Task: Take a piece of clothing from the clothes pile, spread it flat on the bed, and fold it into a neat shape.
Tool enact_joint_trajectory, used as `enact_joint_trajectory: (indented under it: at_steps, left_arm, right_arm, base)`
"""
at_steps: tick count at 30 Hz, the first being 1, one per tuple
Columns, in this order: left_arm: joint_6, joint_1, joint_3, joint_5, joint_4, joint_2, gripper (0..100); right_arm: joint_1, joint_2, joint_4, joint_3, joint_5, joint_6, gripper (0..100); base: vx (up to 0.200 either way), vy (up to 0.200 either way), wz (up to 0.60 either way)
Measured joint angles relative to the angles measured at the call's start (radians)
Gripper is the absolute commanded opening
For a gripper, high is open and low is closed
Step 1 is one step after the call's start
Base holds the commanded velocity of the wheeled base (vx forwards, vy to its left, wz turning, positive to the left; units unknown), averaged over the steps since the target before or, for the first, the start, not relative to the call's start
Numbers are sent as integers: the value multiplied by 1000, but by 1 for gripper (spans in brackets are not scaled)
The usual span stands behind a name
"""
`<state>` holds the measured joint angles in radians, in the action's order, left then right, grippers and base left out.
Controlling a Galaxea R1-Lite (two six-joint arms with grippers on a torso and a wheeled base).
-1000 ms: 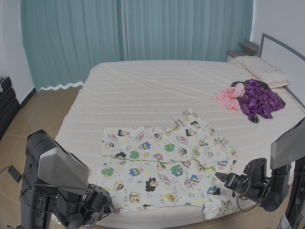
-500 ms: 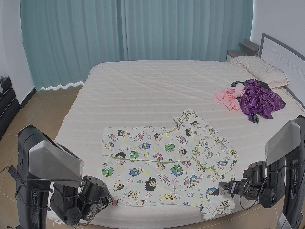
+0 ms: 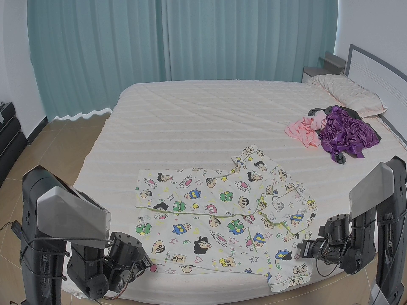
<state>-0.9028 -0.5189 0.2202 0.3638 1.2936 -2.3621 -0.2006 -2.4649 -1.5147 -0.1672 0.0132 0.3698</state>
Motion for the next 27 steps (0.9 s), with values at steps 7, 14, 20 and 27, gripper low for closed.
enact_joint_trajectory:
  at_steps: [7,14,20,27]
  left_arm:
    - [5,23,6,3,0,33,0]
    - [34,80,76,2,-1,59,0]
    - [50,104,135,-3,-2,35,0]
    - [50,114,170,-22,-3,-14,0]
  right_arm:
    - [33,31,-6,-70,1,2,0]
    - [56,59,8,-181,2,2,0]
    - [57,57,106,-256,3,2,100]
    - [85,46,109,-279,9,20,100]
  base:
    - [0,0,0]
    - [0,0,0]
    - [0,0,0]
    - [0,0,0]
